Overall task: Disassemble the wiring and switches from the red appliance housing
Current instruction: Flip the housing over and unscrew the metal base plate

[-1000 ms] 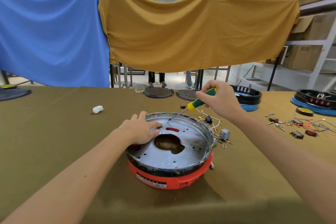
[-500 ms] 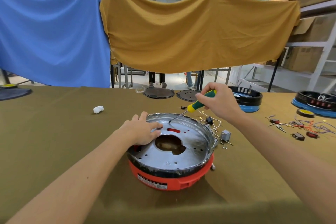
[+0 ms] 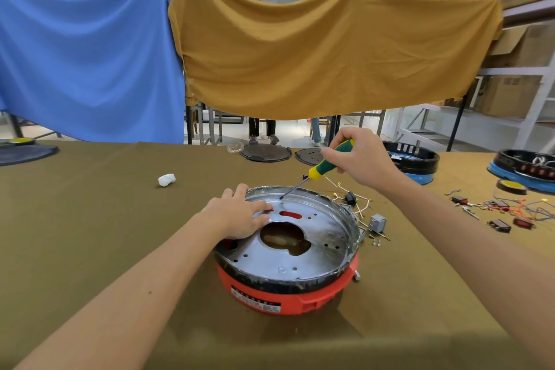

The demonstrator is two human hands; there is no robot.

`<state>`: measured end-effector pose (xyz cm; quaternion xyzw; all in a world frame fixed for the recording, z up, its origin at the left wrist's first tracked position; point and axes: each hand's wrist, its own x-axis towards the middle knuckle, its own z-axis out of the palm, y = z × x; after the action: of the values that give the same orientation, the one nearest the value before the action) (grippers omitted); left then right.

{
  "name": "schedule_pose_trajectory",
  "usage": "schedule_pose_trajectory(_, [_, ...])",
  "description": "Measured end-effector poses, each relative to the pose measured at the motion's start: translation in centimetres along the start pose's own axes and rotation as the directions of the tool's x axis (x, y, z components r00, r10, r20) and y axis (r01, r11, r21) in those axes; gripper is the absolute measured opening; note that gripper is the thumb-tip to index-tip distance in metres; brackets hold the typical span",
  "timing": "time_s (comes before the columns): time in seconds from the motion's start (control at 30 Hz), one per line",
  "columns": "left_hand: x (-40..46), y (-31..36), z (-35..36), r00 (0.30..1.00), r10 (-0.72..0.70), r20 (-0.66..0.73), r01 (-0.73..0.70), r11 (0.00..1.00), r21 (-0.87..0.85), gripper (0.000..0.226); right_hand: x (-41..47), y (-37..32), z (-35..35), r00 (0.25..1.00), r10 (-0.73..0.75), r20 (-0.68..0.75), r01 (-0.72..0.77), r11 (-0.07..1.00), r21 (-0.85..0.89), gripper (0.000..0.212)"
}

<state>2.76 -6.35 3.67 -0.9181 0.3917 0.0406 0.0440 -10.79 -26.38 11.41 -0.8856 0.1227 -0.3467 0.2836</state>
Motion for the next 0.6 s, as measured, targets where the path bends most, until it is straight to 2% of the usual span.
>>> schedule_pose_trajectory(0.6, [0.09, -0.06, 0.09, 1.000, 0.003, 0.001, -0.003, 1.000, 0.018, 0.048, 0.72, 0.70, -0.17, 0.999, 0.015, 0.041, -0.014, 1.000, -0.016, 0.015])
